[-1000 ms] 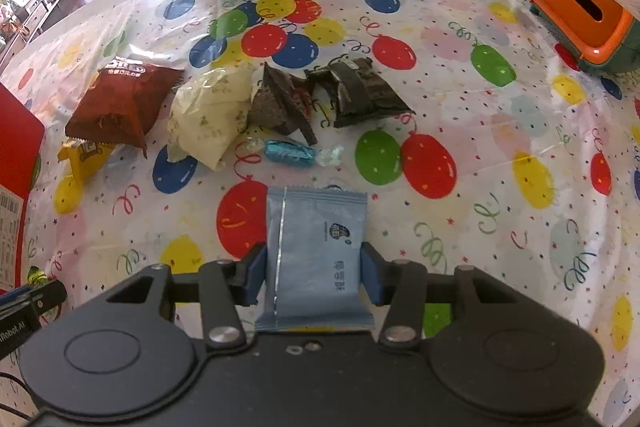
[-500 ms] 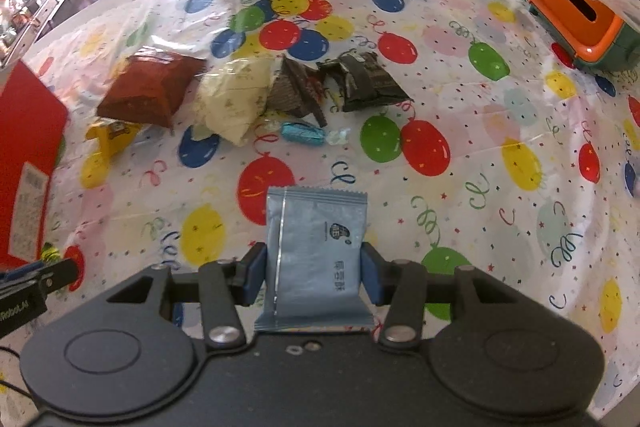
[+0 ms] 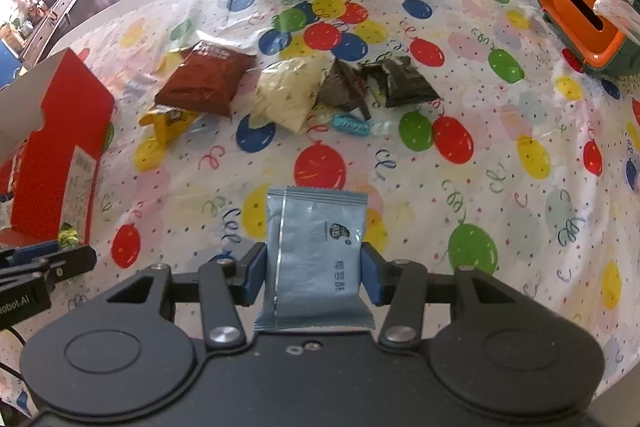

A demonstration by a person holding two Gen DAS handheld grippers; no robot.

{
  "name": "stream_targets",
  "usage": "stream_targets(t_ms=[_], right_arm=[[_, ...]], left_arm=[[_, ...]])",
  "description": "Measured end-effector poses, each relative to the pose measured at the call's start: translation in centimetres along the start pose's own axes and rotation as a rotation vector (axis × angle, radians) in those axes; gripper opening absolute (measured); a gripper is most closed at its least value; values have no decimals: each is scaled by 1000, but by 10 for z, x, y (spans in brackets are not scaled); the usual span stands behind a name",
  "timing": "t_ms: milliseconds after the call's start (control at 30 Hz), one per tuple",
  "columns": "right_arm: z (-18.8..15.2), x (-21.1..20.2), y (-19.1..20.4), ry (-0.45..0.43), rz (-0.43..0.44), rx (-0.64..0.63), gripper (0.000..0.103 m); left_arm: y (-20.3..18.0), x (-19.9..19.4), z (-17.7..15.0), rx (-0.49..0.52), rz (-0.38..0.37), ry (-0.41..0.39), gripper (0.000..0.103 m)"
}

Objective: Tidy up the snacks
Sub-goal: 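Carry the yogurt pouch and blue packet over the shoebox with both grippers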

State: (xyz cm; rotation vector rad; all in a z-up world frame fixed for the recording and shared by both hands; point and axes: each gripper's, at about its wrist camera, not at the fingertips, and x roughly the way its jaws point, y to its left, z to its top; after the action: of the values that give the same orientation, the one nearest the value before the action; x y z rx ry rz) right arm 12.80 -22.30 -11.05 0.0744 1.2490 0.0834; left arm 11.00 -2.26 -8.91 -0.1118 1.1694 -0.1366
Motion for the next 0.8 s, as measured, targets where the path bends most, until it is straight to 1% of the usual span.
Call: stream_targets(t_ms=[300, 433, 533, 733, 800], right_arm=[[-5, -20, 27, 35, 20, -43, 47], [-2, -34, 41, 24, 25, -65, 47], [1, -44, 55, 28, 50, -80, 47], [8, -56, 88, 91, 105, -136, 47], [10, -61, 101, 96, 118, -167, 47]], left_arm=[[12, -25, 2, 76, -53, 67, 33], [21, -41, 6, 97, -63, 78, 33], [30, -53, 10, 104, -71, 96, 33], [47, -74, 15, 119, -88, 138, 33], [55, -80, 18, 118, -92, 153, 33]])
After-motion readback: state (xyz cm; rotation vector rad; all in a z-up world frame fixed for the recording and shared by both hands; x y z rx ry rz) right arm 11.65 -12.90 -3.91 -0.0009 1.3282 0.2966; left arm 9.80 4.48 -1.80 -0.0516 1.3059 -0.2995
